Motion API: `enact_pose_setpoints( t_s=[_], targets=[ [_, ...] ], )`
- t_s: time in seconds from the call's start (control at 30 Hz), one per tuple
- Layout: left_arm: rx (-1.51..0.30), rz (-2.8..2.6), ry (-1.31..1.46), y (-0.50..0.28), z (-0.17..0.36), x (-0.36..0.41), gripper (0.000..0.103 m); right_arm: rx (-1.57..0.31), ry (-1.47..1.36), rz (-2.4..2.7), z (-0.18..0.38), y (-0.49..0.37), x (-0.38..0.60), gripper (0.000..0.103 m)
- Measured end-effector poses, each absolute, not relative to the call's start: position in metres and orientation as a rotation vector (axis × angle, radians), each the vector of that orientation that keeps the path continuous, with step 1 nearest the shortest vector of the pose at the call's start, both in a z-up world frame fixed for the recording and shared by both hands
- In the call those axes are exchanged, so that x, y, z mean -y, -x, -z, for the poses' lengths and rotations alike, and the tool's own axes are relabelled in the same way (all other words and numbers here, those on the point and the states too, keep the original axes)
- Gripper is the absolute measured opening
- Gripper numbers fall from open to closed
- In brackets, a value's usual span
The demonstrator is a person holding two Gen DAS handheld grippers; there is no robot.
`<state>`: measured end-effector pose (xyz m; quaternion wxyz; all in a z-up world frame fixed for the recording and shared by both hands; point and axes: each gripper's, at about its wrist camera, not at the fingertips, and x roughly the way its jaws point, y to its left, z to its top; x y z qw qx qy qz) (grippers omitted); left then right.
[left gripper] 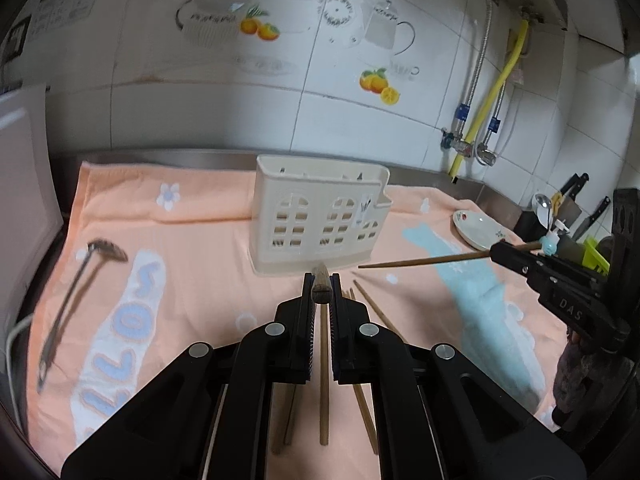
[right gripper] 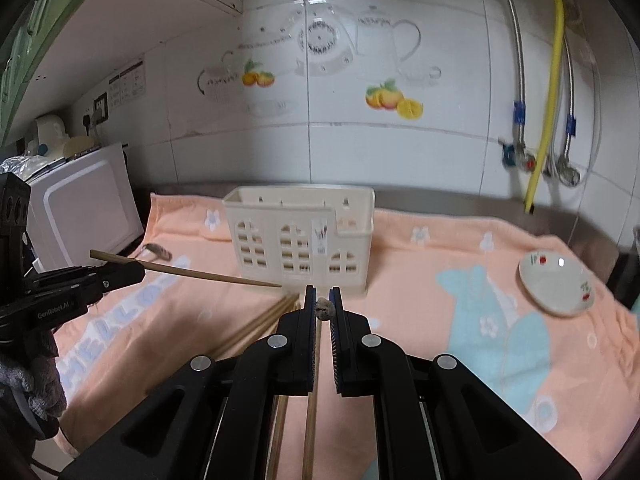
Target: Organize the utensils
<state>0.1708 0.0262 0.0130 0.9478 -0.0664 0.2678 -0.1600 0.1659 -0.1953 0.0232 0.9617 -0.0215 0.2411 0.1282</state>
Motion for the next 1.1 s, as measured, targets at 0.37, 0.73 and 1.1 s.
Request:
enact_pose_setpoints(
  t_s=[0.37,0.73,1.1],
  targets=[
    [-0.448,0.366,0.109,-0.162,-0.064,-0.027,0.005,-0.373,0.081,-0.253,-0.074,-0.168,0.198,0.006],
    [-0.380,0.346,0.071,-0.158,-0.107,-0.035,0.005,-0.311,0.115,-0.229,-0.099,-0.172,0.196,0.006],
    [-0.529,0.334,0.029,-0.217,-0.122,-0.039,0.005,-0.428,0.096,-0.244,-0.098,-0.220,0.196,0.007]
  ],
)
